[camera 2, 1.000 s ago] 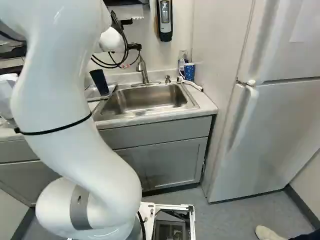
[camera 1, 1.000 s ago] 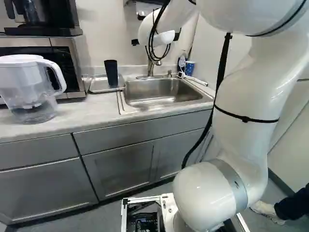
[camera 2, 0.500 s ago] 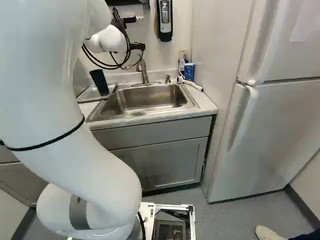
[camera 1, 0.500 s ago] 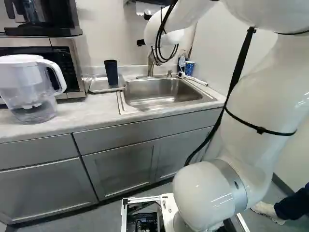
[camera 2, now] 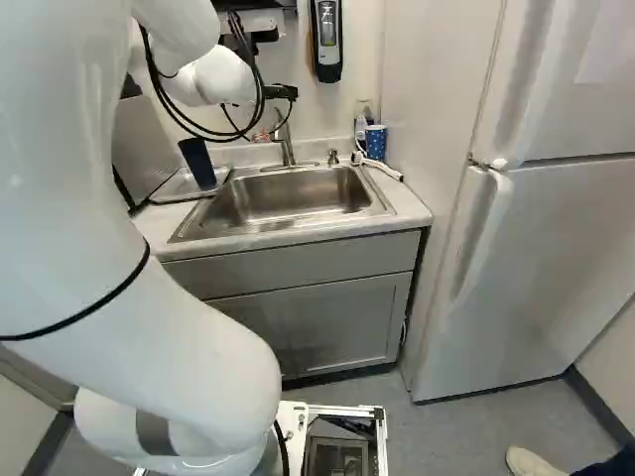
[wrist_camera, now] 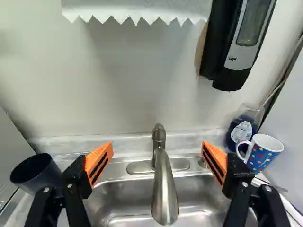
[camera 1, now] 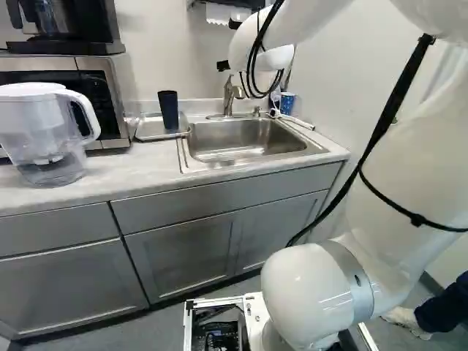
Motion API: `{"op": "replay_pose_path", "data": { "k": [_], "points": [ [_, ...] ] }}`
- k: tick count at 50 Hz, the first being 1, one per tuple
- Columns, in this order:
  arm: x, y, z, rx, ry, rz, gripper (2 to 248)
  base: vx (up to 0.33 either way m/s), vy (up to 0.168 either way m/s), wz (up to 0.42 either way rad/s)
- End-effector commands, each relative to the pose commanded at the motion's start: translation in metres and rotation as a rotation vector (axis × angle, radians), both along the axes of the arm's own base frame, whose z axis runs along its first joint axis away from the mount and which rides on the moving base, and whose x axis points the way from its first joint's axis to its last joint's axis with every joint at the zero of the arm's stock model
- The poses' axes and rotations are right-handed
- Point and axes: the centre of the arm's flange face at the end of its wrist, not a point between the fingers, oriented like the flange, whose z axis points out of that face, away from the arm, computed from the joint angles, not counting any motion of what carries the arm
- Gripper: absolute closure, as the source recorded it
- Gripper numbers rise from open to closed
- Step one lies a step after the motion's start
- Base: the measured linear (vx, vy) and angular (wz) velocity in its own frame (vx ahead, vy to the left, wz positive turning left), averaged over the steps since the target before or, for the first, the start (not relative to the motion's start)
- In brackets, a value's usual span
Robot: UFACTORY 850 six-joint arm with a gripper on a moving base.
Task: Rinse the cup and place it in the tray
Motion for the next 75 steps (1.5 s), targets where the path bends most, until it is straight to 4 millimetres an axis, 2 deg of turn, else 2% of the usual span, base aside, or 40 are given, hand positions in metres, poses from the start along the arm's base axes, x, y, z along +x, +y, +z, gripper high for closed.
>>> {"op": "replay_pose_path", "data": {
  "k": [17,75],
  "points": [
    [-0.024,-0.01,-0.007,-0.008,0.068,-0.021,3,0.0,0.0,0.0],
    [-0.06,-0.017,-0.052,-0.073,0.65,-0.062,3,0.0,0.0,0.0]
  ]
}}
